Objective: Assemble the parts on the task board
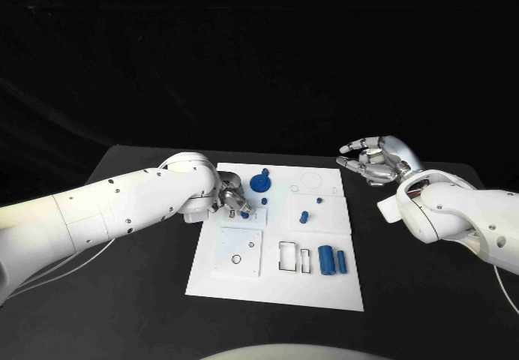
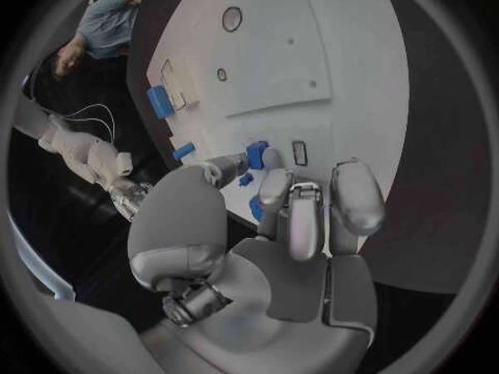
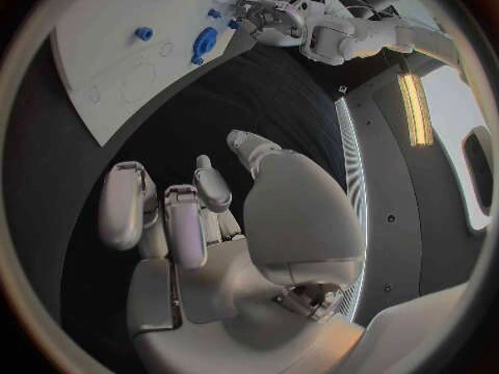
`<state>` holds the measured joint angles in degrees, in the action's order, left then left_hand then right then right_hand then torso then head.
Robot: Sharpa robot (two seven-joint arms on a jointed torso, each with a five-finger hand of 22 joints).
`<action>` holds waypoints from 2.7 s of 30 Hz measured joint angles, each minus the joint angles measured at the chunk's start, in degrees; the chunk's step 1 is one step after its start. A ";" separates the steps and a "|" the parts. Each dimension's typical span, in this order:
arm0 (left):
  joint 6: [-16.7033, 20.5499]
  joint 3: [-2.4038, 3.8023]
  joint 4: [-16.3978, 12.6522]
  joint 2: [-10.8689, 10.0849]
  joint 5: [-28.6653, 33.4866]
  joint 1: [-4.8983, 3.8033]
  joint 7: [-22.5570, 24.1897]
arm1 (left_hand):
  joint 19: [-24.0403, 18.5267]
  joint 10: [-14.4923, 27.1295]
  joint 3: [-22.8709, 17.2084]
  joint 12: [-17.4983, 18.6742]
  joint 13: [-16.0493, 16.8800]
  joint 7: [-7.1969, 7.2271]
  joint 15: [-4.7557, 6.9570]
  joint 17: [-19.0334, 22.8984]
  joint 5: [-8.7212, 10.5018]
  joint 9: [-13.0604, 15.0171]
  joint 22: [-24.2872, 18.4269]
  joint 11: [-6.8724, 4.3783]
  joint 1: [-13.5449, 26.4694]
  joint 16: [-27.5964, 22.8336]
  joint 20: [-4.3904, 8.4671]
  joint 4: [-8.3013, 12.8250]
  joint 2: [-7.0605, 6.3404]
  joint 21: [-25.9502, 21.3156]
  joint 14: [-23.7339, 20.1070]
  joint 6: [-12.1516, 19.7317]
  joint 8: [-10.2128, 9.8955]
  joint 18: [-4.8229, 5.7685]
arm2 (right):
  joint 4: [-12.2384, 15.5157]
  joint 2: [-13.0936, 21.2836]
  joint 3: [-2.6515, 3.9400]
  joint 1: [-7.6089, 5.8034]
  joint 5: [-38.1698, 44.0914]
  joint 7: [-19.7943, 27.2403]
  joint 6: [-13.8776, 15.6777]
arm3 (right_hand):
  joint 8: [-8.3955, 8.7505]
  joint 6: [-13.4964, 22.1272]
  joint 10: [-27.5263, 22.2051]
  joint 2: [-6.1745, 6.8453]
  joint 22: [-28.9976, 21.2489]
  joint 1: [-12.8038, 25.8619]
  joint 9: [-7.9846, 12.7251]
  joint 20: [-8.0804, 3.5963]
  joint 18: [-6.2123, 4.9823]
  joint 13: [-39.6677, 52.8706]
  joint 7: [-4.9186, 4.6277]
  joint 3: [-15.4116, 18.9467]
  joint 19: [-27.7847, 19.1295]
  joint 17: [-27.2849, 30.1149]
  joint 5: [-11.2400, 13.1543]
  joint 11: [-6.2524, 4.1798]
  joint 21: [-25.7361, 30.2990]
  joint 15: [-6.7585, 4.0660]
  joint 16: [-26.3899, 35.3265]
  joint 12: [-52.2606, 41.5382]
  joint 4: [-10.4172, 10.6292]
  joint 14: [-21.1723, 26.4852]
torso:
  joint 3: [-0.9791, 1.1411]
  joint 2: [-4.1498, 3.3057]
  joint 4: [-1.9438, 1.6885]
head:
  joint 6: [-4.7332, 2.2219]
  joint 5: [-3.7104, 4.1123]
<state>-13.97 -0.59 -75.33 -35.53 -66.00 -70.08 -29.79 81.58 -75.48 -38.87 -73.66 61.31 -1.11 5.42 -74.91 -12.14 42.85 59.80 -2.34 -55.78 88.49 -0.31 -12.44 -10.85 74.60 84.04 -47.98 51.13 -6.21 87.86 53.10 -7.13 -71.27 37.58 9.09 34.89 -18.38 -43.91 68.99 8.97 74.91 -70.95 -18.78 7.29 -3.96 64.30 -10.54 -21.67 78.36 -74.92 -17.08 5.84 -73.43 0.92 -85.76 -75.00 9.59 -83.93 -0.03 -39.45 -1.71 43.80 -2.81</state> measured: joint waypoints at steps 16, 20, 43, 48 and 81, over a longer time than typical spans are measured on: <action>-0.15 0.03 0.34 0.06 -0.04 0.03 0.04 | 0.00 -0.23 4.37 -0.44 0.57 -0.10 0.21 0.00 0.20 0.13 0.19 -0.23 0.22 0.22 0.00 -1.99 0.22 0.00 -0.19 -0.30 0.01 0.00 | -0.02 0.08 0.00 0.02 -0.04 0.05 0.01 | -0.23 0.00 -0.21 0.00 -0.01 0.00 0.12 0.00 0.00 -0.16 0.00 1.23 0.00 0.01 3.70 -0.21 0.22 0.00 0.00 0.00 1.22 0.00 | -0.02 0.03 0.01 | -0.05 -0.01; -0.18 0.04 0.34 0.06 -0.07 0.04 0.04 | 0.21 -0.42 5.41 -0.44 0.57 -0.10 0.41 0.00 0.26 0.16 0.24 -0.42 0.22 0.22 0.21 -2.52 0.22 0.00 0.00 -0.30 0.01 0.00 | -0.02 0.09 0.00 0.02 -0.04 0.06 0.01 | -0.23 0.00 -0.20 0.02 -0.01 0.01 0.17 0.00 0.00 -0.16 0.00 1.53 0.00 0.01 4.26 -0.21 0.22 0.00 0.00 0.00 1.53 0.00 | -0.03 0.03 0.01 | -0.06 0.03; -0.30 0.10 -1.25 -1.07 -0.20 0.31 0.00 | 0.20 -0.41 8.53 -0.68 0.67 0.09 0.41 0.00 0.41 0.32 0.32 -0.41 -0.24 0.22 0.20 -3.29 -0.23 0.00 0.00 -0.48 -0.01 0.00 | -0.15 0.08 -0.01 0.11 -0.12 0.12 0.01 | -0.45 0.00 -0.20 -0.07 0.03 0.53 0.17 0.00 0.00 -0.22 0.00 2.02 0.00 0.01 4.81 -0.21 0.43 0.00 0.00 0.00 2.01 0.00 | -0.05 0.05 -0.08 | 0.02 0.05; -0.32 0.83 -2.08 -1.71 -0.09 0.44 -0.08 | 0.20 -0.41 9.24 -0.68 0.58 0.09 0.41 0.00 0.41 0.32 0.30 -0.41 -0.24 0.22 0.20 -3.67 -0.23 0.00 0.00 -0.48 -0.01 0.00 | -0.33 0.04 -0.01 0.14 -0.15 0.16 0.03 | -0.45 0.00 -0.20 -0.07 0.03 0.53 0.16 0.00 0.00 -0.22 0.00 2.21 0.00 0.02 4.81 -0.21 0.43 0.00 0.00 0.00 2.21 0.00 | -0.05 0.08 -0.08 | -0.18 -0.05; 2.11 4.85 6.92 -0.80 -1.00 -3.24 -0.07 | -0.75 3.11 13.11 2.06 -4.72 -2.57 -0.63 0.00 0.41 -3.50 -2.52 1.43 -2.60 -0.30 -0.37 -4.07 0.17 -1.98 0.00 3.00 -7.40 0.00 | -0.99 -0.34 -0.01 0.60 -0.41 0.38 0.03 | -0.45 0.00 -0.20 0.16 0.01 0.75 0.20 0.00 0.00 -0.28 0.00 2.61 0.00 0.02 4.81 -0.20 0.43 0.00 0.00 0.00 2.60 0.00 | -0.06 -0.10 0.00 | -1.19 -0.55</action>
<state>-11.87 4.26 -68.40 -36.33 -67.00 -73.32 -29.86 80.84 -72.37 -25.76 -71.60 56.59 -3.68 4.79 -74.91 -11.73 39.34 57.28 -0.92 -58.38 88.18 -0.68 -16.51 -10.68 72.62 84.04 -44.97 43.73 -6.21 86.87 52.76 -7.14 -70.67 37.17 9.46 34.92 -18.83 -43.91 68.79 9.13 74.92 -70.20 -18.58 7.29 -3.96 64.02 -10.54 -19.06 78.36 -74.90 -12.28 5.64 -73.00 0.92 -85.76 -75.01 12.19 -83.93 -0.09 -39.56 -1.71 42.61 -3.36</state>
